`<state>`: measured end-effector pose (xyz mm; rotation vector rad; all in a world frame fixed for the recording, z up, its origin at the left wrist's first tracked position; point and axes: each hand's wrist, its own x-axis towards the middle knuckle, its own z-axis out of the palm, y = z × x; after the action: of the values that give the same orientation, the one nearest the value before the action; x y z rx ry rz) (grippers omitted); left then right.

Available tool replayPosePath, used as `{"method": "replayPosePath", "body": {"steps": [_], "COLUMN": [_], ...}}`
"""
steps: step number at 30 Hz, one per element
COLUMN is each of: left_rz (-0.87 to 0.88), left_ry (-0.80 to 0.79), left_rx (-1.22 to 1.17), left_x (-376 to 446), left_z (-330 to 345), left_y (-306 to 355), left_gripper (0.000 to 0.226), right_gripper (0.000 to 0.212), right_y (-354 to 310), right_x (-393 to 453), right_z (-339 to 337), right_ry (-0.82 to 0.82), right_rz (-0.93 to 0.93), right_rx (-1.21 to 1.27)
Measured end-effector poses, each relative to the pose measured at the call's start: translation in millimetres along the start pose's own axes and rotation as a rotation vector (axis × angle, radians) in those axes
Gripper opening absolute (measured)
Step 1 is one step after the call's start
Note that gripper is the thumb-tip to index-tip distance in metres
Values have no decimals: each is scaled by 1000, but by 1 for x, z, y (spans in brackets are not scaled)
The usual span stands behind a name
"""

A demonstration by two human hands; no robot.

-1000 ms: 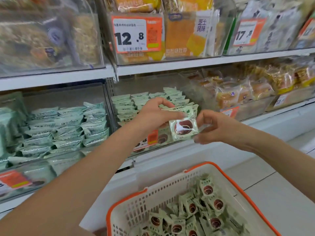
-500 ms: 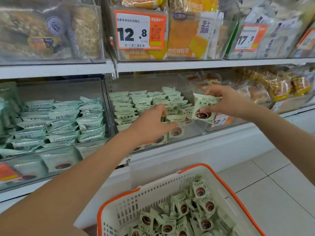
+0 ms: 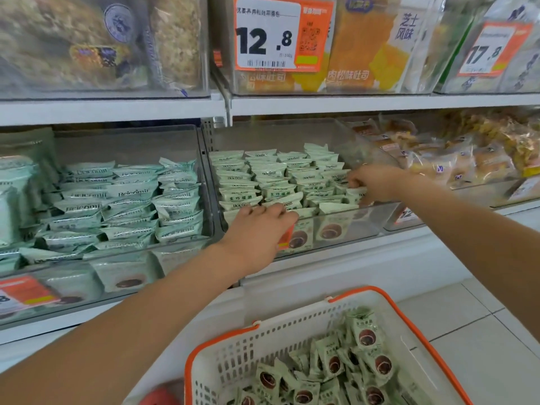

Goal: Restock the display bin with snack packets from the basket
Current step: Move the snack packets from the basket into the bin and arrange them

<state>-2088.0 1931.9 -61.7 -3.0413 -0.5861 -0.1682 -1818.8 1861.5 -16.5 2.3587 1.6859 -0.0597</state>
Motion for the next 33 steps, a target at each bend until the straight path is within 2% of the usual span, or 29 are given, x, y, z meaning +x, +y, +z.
{"method": "replayPosePath", "body": {"steps": [4, 8, 11, 13, 14, 15, 18, 19, 20, 21, 23, 25, 28, 31, 33], "left_rz": [6, 10, 17, 24, 26, 33, 186, 268, 350, 429, 504, 361, -11, -136, -211], "left_ry": [-4, -6, -1, -12, -5, 30, 299, 398, 463, 504, 460, 227, -253, -578, -734], "left_rx": [-10, 10, 47, 96, 115, 133, 159, 148, 140, 141, 162, 74, -124, -219, -265], "left_x": [-2, -3, -5, -9, -11, -13, -22, -25, -30, -37, -54, -78, -118, -158, -175], "left_z": [3, 3, 4, 3, 3, 5, 19, 28, 37, 46, 75, 115, 180, 228, 252], "left_y": [-1, 0, 1, 1, 0, -1, 4, 7, 12, 17, 29, 43, 59, 67, 63], "left_gripper": [63, 66, 74, 78, 79, 79, 67, 58, 47, 38, 32, 35, 46, 47, 37], "right_gripper": [31, 47, 57, 55, 50, 41, 20, 17, 16, 18, 23, 29, 39, 42, 50], "right_y": [-2, -7, -6, -6, -7, -11, -42, -54, -67, -80, -111, -147, -195, -232, -258], "right_x": [3, 3, 0, -11, -19, -30, -82, -99, -114, -125, -148, -171, -190, -187, -177], "right_z": [7, 7, 0, -8, -9, -9, 18, 39, 67, 100, 170, 233, 302, 332, 344], "right_ry": [72, 82, 21, 49, 138, 295, 934, 1047, 1081, 1038, 738, 382, -63, -384, -536], "right_rz": [18, 32, 74, 117, 133, 146, 200, 222, 242, 267, 356, 435, 433, 423, 377], "right_rx": [-124, -241, -96, 54, 136, 231, 452, 480, 515, 567, 722, 748, 804, 888, 1025]}}
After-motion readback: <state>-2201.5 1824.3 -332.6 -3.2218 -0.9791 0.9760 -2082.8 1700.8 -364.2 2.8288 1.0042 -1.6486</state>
